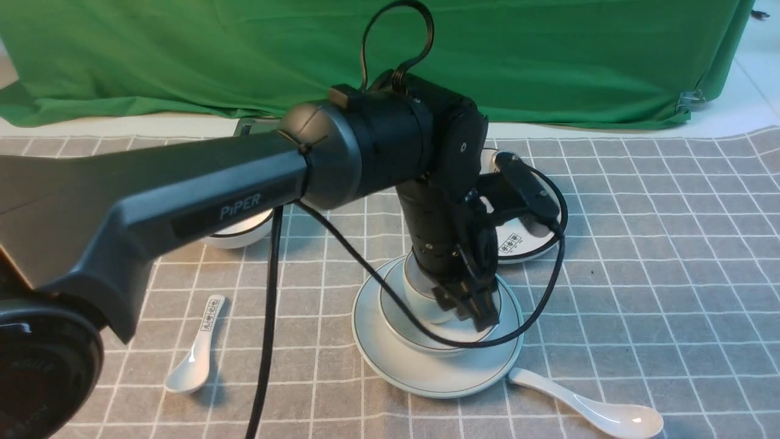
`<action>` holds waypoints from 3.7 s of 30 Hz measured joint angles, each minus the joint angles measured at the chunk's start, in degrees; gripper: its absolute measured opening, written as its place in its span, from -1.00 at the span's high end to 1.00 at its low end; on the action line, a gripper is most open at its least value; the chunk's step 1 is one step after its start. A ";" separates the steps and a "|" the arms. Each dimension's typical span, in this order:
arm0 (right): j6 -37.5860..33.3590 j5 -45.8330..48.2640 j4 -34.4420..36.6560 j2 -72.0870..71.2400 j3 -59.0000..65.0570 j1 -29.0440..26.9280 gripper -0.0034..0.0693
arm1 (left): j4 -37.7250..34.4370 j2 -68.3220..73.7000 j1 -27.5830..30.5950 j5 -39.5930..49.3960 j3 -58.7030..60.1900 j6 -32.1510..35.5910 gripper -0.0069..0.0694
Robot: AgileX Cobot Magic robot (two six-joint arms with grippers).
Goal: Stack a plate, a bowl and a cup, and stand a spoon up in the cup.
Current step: Use the left arm to put the blue teacup into the blue rice bowl in the middle, then use the right arm to grab a blue soup spoon, then use the right arm to put the blue soup spoon into the blue teacup in the middle
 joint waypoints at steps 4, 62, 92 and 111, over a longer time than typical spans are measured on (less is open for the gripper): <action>-5.77 -0.49 -1.65 6.78 0.00 0.00 -0.23 | -1.67 -0.46 0.00 3.84 -3.71 -0.92 -0.15; -28.65 -32.99 19.18 41.23 -6.64 -13.47 0.45 | -4.08 -76.45 0.00 -16.12 47.17 -14.86 0.79; -11.53 -116.73 15.68 63.66 2.98 -1.07 0.45 | -2.84 -76.45 0.00 -17.21 50.52 -14.86 0.79; -11.47 -118.71 15.86 64.41 7.44 -0.79 -0.24 | -2.90 -77.20 0.00 -18.26 50.52 -14.86 0.79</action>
